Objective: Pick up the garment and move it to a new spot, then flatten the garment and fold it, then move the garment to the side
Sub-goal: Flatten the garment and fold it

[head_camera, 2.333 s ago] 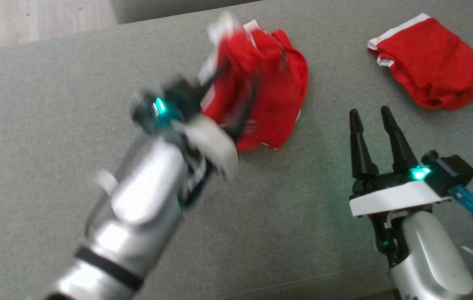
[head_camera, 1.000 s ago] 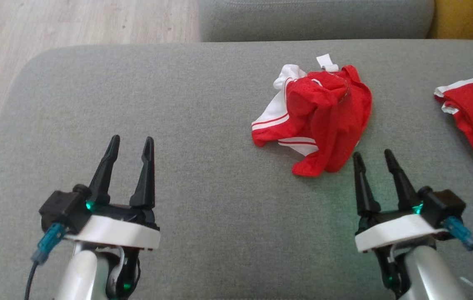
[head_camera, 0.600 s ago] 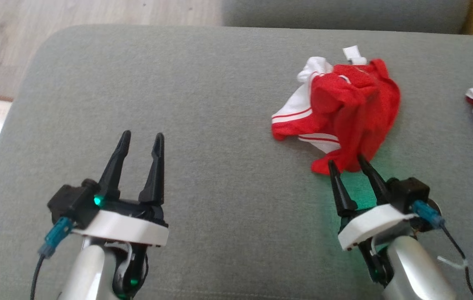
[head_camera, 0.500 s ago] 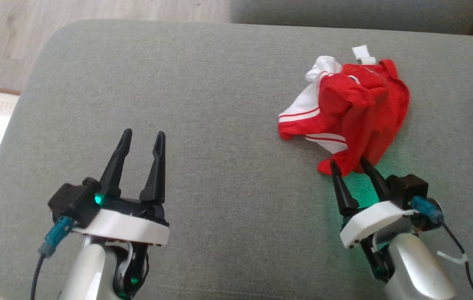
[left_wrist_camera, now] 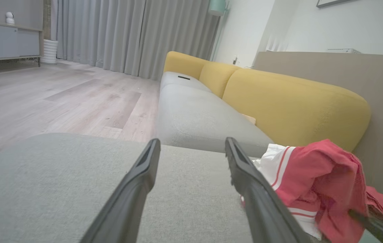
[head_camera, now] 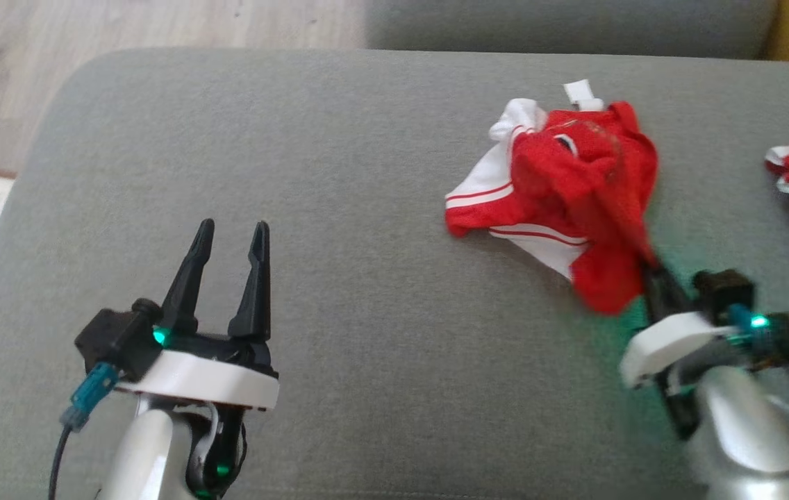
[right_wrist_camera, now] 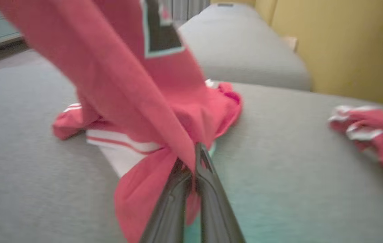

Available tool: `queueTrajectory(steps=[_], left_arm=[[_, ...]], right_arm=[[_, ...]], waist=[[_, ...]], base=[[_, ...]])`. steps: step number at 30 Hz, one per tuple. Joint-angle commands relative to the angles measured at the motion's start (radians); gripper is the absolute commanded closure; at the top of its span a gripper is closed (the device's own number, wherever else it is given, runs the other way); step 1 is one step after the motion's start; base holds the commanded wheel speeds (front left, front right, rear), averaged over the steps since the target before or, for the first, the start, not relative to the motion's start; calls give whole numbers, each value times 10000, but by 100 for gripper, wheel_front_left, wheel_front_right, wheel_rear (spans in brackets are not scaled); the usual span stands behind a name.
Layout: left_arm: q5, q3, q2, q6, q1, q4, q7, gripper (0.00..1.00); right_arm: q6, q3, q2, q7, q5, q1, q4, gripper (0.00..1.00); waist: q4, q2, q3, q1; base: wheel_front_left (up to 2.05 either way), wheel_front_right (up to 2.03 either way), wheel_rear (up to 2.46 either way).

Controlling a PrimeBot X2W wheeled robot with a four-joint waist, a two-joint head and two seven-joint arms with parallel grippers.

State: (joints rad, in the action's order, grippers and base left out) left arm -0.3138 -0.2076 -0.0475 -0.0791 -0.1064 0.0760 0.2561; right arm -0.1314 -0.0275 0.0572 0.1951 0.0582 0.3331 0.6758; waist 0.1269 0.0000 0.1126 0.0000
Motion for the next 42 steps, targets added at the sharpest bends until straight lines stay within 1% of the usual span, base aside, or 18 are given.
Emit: queueTrajectory(steps=[1, 5, 8, 12, 15, 16, 17, 20, 25, 31, 32, 36, 39, 40, 42], left_arm=[[-67, 377, -28, 21, -243, -357, 57, 0], [-164, 322, -28, 74, -224, -410, 57, 0], [-241, 245, -28, 124, -246, -455, 57, 0], [-289, 146, -28, 161, -284, -459, 57, 0], [-305, 88, -28, 149, -333, -423, 57, 0], [-309, 73, -28, 141, -347, -405, 57, 0], [-312, 61, -28, 134, -355, -386, 57, 0], [-319, 49, -28, 120, -366, -324, 57, 0], [-308, 148, -28, 117, -323, -278, 57, 0], [-243, 194, -28, 106, -285, -276, 57, 0], [-243, 194, -28, 106, -285, -276, 57, 0], [-241, 122, -28, 111, -339, -307, 57, 0], [-254, 9, -28, 98, -404, -327, 57, 0], [-270, -71, -28, 96, -451, -336, 57, 0], [-302, -133, -28, 113, -496, -349, 57, 0]], right_arm=[[7, -26, 253, 104, 252, 133, -503, 100], [7, -1192, 874, -273, 1185, -223, -1736, 100], [7, -1959, 1094, -710, 1489, -488, -2868, 100], [7, -2358, 1092, -1266, 1960, -981, -4196, 100], [7, -2562, 818, -1696, 2169, -1442, -4800, 100], [7, -2681, 702, -1801, 2232, -1589, -4924, 45], [7, -2821, 563, -1905, 2265, -1724, -5016, 0], [7, -2917, 222, -2058, 2236, -2077, -5213, 0], [7, -2386, -13, -2075, 1777, -2529, -5505, 0], [7, -836, -65, -1681, 26, -2723, -5937, 0], [7, -836, -65, -1681, 26, -2723, -5937, 0], [7, 63, -67, -1290, -1145, -2667, -6231, 0], [7, 454, -68, -1102, -1945, -2441, -6230, 0], [7, 619, -68, -1129, -2416, -2182, -6095, 0], [7, 736, -69, -1231, -2573, -1825, -5864, 0]], waist=[[-222, 0, -101, 0], [-550, 0, -185, 0], [-701, 0, -156, 0], [-768, 0, -117, 0], [-749, 0, -96, 0], [-735, 0, -102, 0], [-720, 0, -108, 0], [-687, 0, -144, 0], [-753, 0, -225, 0], [-965, 0, -323, 0], [-965, 0, -323, 0], [-971, 0, -306, 0], [-851, 0, -224, 0], [-712, 0, -151, 0], [-540, 0, -69, 0]], base=[[0, 0, 0], [0, 0, 0], [0, 0, 0], [0, 0, 0], [0, 0, 0], [0, 0, 0], [0, 0, 0], [0, 0, 0], [0, 0, 0], [0, 0, 0], [0, 0, 0], [0, 0, 0], [0, 0, 0], [0, 0, 0], [0, 0, 0]])
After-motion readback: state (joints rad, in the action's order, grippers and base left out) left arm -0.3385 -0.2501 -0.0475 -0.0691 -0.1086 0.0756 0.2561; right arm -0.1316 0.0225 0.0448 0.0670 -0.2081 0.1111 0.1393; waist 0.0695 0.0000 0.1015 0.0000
